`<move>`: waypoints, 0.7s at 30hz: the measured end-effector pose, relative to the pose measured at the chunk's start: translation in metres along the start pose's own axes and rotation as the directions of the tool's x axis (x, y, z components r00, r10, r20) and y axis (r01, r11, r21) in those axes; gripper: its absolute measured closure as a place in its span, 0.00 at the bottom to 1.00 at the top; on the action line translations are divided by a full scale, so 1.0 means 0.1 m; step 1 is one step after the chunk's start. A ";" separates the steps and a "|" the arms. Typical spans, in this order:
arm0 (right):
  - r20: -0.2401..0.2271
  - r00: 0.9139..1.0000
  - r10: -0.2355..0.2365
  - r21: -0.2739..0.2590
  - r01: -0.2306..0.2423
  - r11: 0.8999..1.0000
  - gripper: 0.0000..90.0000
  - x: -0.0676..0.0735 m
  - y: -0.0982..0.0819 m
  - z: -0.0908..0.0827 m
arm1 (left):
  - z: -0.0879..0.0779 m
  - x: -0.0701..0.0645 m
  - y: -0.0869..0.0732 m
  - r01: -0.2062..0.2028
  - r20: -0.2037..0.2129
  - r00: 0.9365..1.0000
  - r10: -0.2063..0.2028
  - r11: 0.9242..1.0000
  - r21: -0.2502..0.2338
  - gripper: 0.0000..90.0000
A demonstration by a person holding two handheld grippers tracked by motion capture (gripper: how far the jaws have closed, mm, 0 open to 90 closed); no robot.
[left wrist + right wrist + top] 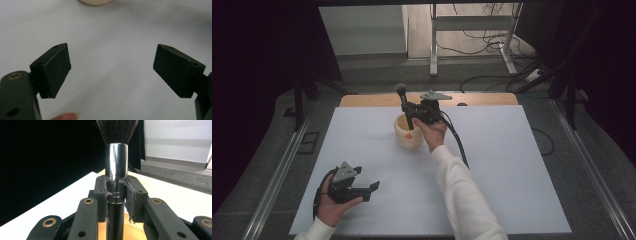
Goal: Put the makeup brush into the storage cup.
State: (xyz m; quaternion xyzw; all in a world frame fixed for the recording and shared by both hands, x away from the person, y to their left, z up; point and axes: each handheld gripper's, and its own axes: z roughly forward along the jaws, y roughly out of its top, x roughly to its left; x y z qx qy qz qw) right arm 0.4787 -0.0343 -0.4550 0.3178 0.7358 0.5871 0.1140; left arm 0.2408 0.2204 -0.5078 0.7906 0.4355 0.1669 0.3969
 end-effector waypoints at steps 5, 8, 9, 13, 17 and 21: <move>0.002 1.000 -0.001 0.003 0.001 1.000 0.80 0.00 -0.02 -0.02 | 0.00 0.00 0.00 0.000 0.000 1.000 0.000 1.000 0.001 0.17; 0.000 1.000 0.003 0.005 -0.003 1.000 0.74 -0.01 -0.05 -0.03 | 0.00 0.00 0.00 -0.001 0.000 1.000 0.001 1.000 0.001 0.17; 0.001 1.000 0.003 0.004 -0.003 1.000 0.67 -0.01 -0.06 -0.04 | 0.00 0.00 0.00 -0.002 -0.001 1.000 0.002 1.000 0.001 0.17; 0.009 1.000 0.017 0.004 -0.017 1.000 0.40 0.02 -0.04 -0.08 | 0.01 0.00 0.00 -0.003 -0.002 1.000 0.003 1.000 0.003 0.17; 0.005 1.000 -0.012 0.030 0.012 0.999 0.31 0.06 0.00 -0.13 | 0.01 -0.01 0.00 -0.004 -0.002 1.000 0.004 1.000 0.002 0.17; -0.009 1.000 -0.021 0.053 0.022 0.998 0.25 0.07 0.01 -0.17 | 0.01 -0.01 0.00 -0.004 -0.004 1.000 0.004 1.000 0.002 0.17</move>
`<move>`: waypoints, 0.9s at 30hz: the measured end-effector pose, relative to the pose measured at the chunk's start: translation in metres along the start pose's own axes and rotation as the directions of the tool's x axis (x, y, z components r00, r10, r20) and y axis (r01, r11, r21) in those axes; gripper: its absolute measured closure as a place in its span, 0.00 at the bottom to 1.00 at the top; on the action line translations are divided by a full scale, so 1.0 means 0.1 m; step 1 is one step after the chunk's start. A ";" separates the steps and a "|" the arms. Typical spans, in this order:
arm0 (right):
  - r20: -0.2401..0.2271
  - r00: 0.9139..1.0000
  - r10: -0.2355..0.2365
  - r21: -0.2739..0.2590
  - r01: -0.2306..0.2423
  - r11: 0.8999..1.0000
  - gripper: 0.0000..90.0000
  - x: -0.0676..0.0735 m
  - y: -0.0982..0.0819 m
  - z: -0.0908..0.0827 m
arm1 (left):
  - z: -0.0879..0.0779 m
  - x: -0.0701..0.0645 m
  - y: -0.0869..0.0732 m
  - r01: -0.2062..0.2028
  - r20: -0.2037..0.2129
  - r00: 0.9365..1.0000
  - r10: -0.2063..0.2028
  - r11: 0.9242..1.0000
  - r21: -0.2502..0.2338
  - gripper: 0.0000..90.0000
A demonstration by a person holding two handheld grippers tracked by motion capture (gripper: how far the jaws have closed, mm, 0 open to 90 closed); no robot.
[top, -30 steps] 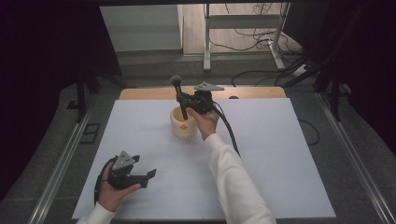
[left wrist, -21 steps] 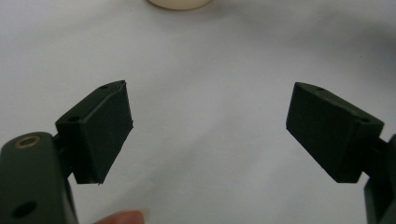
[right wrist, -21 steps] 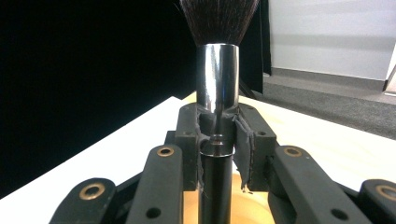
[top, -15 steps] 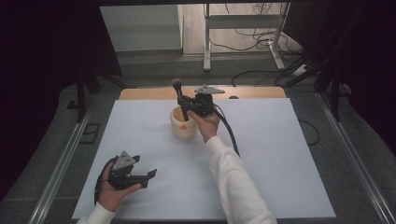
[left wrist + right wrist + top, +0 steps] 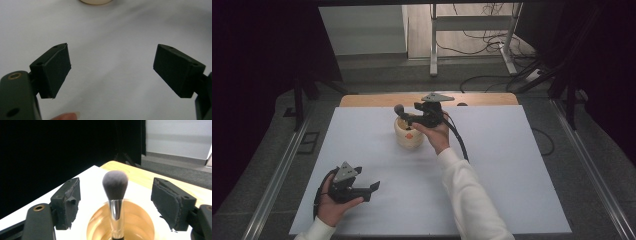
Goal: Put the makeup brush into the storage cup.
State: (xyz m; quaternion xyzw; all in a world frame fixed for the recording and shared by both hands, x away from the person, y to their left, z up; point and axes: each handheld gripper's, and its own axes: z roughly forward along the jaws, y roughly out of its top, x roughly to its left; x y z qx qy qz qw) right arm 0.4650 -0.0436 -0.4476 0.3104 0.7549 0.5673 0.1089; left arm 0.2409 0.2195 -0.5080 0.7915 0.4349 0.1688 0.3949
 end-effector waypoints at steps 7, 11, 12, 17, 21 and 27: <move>-0.006 1.000 -0.003 0.021 0.003 1.000 0.22 -0.03 0.01 -0.10 | 0.00 0.02 0.01 0.009 -0.001 1.000 -0.009 1.000 -0.005 0.17; -0.006 1.000 -0.006 0.026 0.006 1.000 0.22 -0.06 0.01 -0.17 | 0.01 0.04 0.02 0.017 0.006 1.000 -0.016 1.000 -0.005 0.17; -0.007 1.000 -0.007 0.032 0.008 0.999 0.22 -0.07 0.01 -0.19 | 0.02 0.05 0.02 0.018 0.008 1.000 -0.018 1.000 -0.005 0.17; -0.013 1.000 -0.017 0.047 0.017 0.999 0.21 -0.10 0.03 -0.26 | 0.04 0.07 0.03 0.027 0.012 1.000 -0.027 1.000 -0.005 0.17; -0.027 0.999 -0.030 0.053 0.032 0.998 0.21 -0.09 0.03 -0.32 | 0.04 0.07 0.03 0.021 0.009 1.000 -0.021 1.000 -0.005 0.17; -0.045 0.998 -0.053 0.072 0.056 0.996 0.21 -0.04 0.00 -0.44 | 0.05 0.06 0.02 0.021 0.005 1.000 -0.021 1.000 -0.002 0.17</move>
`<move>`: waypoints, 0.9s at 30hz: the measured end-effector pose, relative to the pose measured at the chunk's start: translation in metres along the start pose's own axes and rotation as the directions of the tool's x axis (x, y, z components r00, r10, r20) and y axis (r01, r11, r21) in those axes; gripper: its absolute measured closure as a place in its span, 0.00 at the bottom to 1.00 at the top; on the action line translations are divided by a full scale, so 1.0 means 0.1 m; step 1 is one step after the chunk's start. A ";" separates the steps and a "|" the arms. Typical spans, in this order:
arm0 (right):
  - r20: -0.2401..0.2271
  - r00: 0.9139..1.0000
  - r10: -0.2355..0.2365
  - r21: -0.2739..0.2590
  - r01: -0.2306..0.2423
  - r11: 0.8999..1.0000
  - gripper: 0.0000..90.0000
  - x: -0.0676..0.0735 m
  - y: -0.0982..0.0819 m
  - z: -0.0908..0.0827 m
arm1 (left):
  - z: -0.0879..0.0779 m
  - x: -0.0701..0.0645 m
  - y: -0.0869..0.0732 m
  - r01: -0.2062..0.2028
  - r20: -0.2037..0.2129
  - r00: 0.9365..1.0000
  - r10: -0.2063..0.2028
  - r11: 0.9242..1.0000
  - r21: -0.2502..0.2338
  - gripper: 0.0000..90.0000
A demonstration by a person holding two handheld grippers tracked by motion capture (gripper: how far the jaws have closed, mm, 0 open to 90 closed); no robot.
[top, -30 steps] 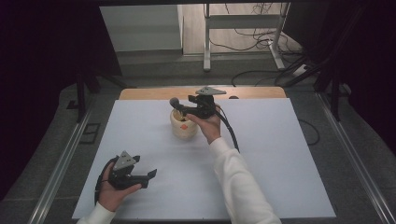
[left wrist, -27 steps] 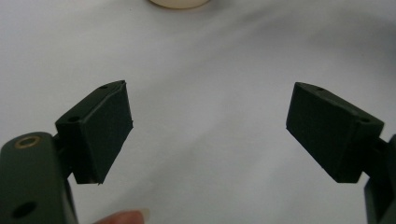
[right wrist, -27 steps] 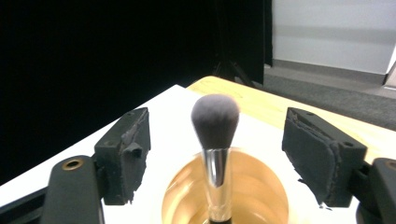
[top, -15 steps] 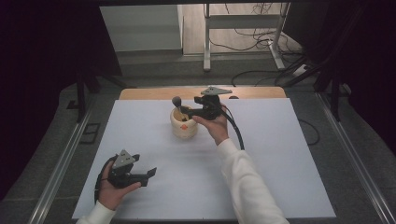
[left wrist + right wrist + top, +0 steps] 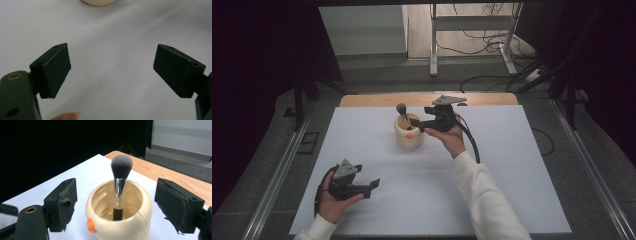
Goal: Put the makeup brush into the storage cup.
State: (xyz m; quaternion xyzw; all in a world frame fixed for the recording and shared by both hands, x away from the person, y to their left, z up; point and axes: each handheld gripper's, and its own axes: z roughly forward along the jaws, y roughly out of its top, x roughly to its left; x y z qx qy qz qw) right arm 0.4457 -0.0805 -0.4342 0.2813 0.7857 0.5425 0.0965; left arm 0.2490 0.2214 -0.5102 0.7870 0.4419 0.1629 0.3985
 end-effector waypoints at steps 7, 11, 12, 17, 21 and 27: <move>0.004 0.999 -0.033 0.024 0.033 0.999 0.20 0.05 -0.07 -0.23 | -0.01 -0.01 -0.02 -0.004 -0.007 1.000 0.004 1.000 -0.002 0.17; 0.013 0.999 -0.042 0.036 0.041 0.999 0.20 0.06 -0.16 -0.40 | -0.04 -0.03 -0.03 -0.007 -0.011 1.000 0.006 1.000 -0.004 0.17; 0.017 0.999 -0.045 0.040 0.045 0.998 0.20 0.06 -0.19 -0.45 | -0.04 -0.03 -0.03 -0.007 -0.011 1.000 0.007 1.000 -0.007 0.17; 0.032 0.998 -0.047 0.048 0.045 0.998 0.20 0.06 -0.32 -0.69 | -0.03 -0.04 -0.02 -0.010 -0.011 1.000 0.010 1.000 -0.008 0.17; 0.041 0.998 -0.056 0.060 0.053 0.997 0.20 0.07 -0.45 -0.89 | -0.02 -0.04 -0.02 -0.012 -0.010 1.000 0.012 1.000 -0.004 0.17; 0.073 0.996 -0.054 0.083 0.048 0.995 0.20 0.05 -0.68 -1.20 | -0.02 -0.03 -0.02 -0.010 -0.013 1.000 0.010 1.000 -0.006 0.17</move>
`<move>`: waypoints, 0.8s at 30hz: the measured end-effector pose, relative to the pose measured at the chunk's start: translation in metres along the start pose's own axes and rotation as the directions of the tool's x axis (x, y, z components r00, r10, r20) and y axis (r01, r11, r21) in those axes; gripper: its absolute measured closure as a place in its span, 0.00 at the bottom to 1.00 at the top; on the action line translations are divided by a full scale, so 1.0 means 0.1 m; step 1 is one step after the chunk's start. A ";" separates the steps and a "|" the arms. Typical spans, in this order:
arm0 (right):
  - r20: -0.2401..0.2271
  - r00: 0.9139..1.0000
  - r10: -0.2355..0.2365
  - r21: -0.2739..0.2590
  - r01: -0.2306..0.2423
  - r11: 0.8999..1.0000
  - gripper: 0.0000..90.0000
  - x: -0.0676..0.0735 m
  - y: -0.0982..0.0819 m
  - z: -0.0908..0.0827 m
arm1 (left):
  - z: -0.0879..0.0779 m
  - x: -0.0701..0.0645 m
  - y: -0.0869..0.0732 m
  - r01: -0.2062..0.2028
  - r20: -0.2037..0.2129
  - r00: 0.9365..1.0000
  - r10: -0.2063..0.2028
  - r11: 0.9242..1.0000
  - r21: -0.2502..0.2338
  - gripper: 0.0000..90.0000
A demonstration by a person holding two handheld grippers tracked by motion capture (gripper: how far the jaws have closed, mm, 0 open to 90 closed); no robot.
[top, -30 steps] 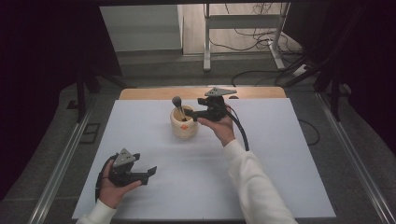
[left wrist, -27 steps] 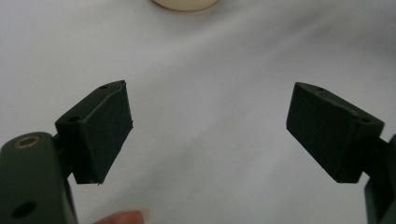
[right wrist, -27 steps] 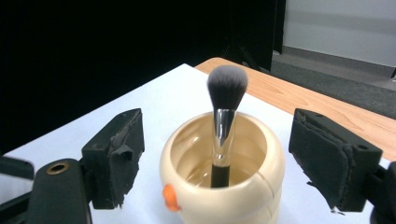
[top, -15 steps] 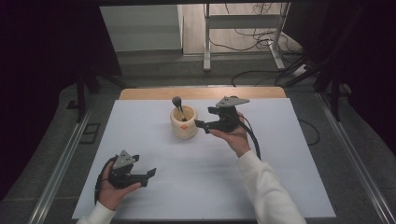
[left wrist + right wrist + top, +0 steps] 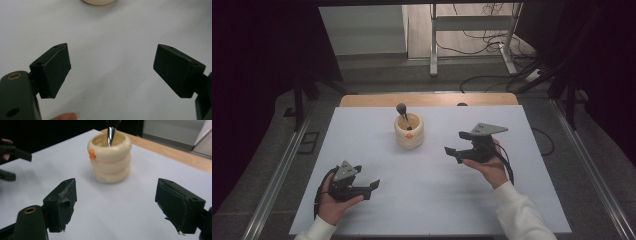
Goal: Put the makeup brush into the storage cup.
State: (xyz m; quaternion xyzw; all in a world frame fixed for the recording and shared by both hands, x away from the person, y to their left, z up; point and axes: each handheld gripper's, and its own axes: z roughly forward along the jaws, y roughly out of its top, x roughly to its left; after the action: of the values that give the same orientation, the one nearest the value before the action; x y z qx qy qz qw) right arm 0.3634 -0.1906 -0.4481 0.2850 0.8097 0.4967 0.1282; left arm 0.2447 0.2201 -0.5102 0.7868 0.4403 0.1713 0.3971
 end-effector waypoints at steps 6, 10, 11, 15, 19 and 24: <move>0.039 0.999 0.010 0.039 -0.012 0.999 0.20 -0.01 -0.30 -0.25 | 0.00 -0.01 0.00 -0.005 0.000 1.000 0.005 1.000 -0.001 0.17; 0.054 0.998 0.026 0.072 -0.030 0.997 0.19 0.00 -0.51 -0.40 | 0.01 0.00 0.00 -0.005 -0.002 1.000 0.005 1.000 0.001 0.17; 0.059 0.998 0.028 0.079 -0.033 0.996 0.19 0.00 -0.56 -0.45 | 0.01 0.00 0.00 -0.005 -0.002 1.000 0.005 1.000 0.001 0.17; 0.081 0.996 0.038 0.096 -0.046 0.994 0.19 -0.01 -0.74 -0.64 | 0.01 0.00 0.00 -0.005 -0.001 1.000 0.005 1.000 -0.001 0.17; 0.112 0.991 0.066 0.089 -0.076 0.993 0.21 -0.05 -0.91 -0.78 | 0.02 -0.01 0.00 -0.009 0.002 1.000 0.009 1.000 0.001 0.17; 0.122 0.989 0.077 0.089 -0.089 0.992 0.20 -0.05 -0.98 -0.81 | 0.02 -0.01 0.00 -0.011 0.003 1.000 0.011 1.000 0.001 0.17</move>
State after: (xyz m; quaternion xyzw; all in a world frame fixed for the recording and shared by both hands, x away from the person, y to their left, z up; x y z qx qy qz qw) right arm 0.2954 -0.2863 -0.4960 0.3532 0.8107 0.4450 0.1417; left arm 0.2452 0.2180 -0.5116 0.7897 0.4356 0.1719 0.3963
